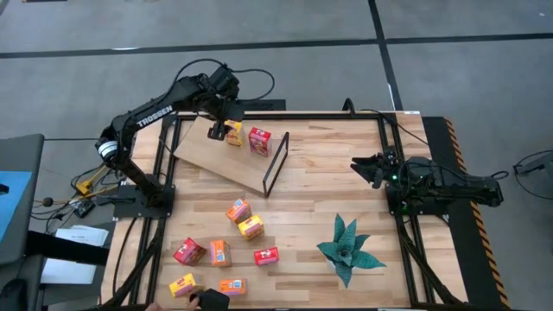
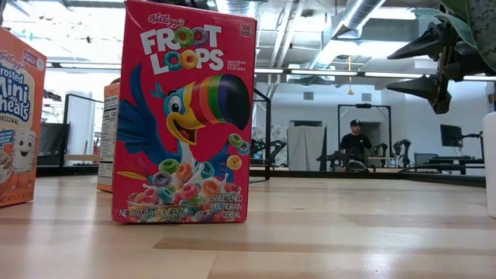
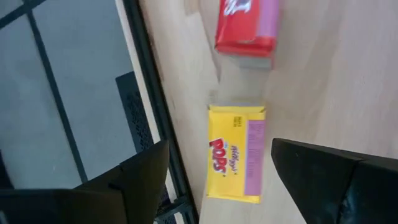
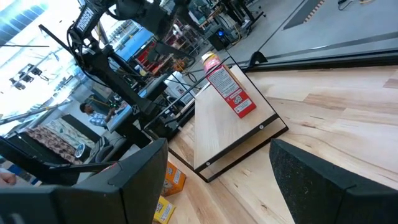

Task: Stack cereal on shelf
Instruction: Put the top orange cereal box on the shelf

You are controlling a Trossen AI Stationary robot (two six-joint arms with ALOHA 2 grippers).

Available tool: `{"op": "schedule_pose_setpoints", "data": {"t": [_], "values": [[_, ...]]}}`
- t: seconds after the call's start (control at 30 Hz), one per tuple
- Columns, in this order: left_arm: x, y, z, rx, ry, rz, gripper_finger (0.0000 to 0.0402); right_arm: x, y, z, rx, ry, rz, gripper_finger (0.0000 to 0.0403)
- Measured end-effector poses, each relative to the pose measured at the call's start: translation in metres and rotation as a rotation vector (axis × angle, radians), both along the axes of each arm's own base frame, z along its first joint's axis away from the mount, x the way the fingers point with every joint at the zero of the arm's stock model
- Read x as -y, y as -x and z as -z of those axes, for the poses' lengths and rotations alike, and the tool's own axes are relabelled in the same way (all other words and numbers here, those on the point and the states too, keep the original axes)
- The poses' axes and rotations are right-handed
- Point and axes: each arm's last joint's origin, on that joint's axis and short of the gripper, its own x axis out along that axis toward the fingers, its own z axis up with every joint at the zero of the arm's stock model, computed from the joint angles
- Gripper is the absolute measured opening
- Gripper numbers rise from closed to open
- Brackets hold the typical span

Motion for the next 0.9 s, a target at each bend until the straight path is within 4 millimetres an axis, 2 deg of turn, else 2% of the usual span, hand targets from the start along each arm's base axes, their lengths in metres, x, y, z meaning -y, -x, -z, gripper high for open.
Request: {"op": "schedule_pose_setpoints", "data": {"t": [0.23,0.37,0.5,0.63,0.83,0.9], "values": [[0.008,-0.003,-0.027,0.042,-0.044,-0.042,0.0282,0.0,0.0,0.0,0.0,0.0,-0.001,0.0318],[0.024,-0.002,-0.05,0.063,-0.017,-0.064,0.0281,0.0,0.0,0.0,0.0,0.0,-0.002,0.0318],[0.05,0.003,-0.081,0.103,0.05,-0.113,0.0282,0.0,0.0,0.0,-0.001,0.001,-0.002,0.0318],[0.079,0.009,-0.106,0.176,0.196,-0.189,0.0282,0.0,0.0,0.0,-0.001,0.0,-0.002,0.0318],[0.125,0.011,-0.118,0.244,0.521,-0.321,0.0282,0.0,0.0,0.0,-0.001,0.0,-0.003,0.0318],[0.146,0.014,-0.122,0.243,0.594,-0.291,0.0282,0.0,0.0,0.0,-0.002,0.0,-0.003,0.0318]]}}
